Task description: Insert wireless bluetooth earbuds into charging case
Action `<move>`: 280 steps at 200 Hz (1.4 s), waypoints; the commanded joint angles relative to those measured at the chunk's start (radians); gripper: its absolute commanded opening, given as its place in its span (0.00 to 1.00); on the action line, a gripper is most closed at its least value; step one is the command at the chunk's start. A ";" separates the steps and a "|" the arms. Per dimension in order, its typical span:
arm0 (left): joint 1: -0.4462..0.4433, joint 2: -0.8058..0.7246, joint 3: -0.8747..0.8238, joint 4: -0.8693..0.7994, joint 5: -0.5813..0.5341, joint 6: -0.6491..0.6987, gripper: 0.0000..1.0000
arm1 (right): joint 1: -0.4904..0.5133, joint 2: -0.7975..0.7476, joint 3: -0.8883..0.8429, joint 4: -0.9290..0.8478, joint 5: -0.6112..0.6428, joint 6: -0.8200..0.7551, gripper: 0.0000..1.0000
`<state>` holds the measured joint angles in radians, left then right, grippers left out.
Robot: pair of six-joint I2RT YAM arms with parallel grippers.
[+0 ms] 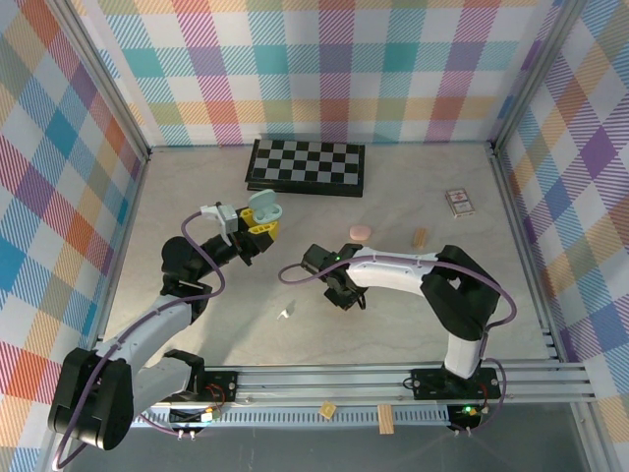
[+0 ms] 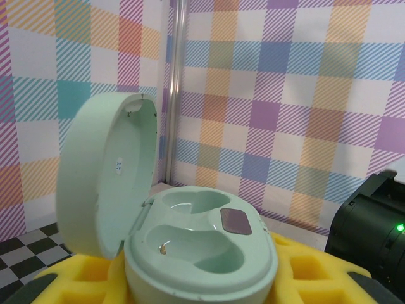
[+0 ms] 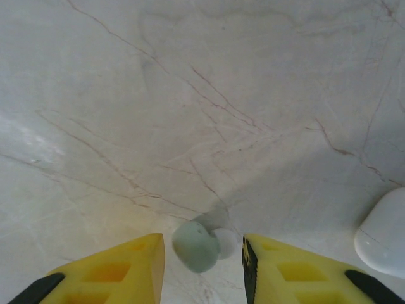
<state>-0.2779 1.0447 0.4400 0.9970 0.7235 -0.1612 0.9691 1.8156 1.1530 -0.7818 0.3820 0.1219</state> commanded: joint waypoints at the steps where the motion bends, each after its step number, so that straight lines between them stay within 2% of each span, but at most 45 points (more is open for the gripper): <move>1: 0.014 -0.023 -0.001 0.031 0.008 0.000 0.29 | 0.006 0.012 0.021 -0.038 0.042 -0.011 0.36; 68: 0.014 -0.025 0.002 0.020 0.013 0.002 0.29 | 0.006 0.040 0.020 -0.026 0.038 -0.004 0.28; 110: 0.014 -0.029 0.003 0.013 0.014 0.005 0.29 | 0.006 0.052 0.024 -0.033 0.036 0.009 0.27; 131: 0.014 -0.031 0.000 0.011 0.016 0.005 0.29 | 0.006 0.053 0.027 -0.036 0.039 0.023 0.22; 159: 0.014 -0.035 -0.001 0.008 0.016 0.008 0.29 | 0.001 0.021 0.021 -0.035 0.043 0.058 0.19; 183: 0.014 -0.036 -0.001 0.007 0.017 0.008 0.29 | -0.021 -0.047 -0.002 -0.003 -0.021 0.097 0.19; 217: 0.014 -0.043 -0.001 -0.001 0.024 0.011 0.29 | -0.104 -0.177 -0.069 0.076 -0.224 0.165 0.19; 264: 0.009 -0.048 -0.004 -0.017 0.030 0.020 0.29 | -0.376 -0.387 -0.239 0.313 -0.777 0.356 0.19; 280: -0.001 -0.046 -0.004 -0.017 0.030 0.023 0.29 | -0.450 -0.416 -0.266 0.358 -0.915 0.409 0.18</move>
<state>-0.2771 1.0157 0.4400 0.9676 0.7326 -0.1604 0.6079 1.4429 0.9318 -0.5533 -0.1871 0.3973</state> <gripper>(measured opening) 0.358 0.185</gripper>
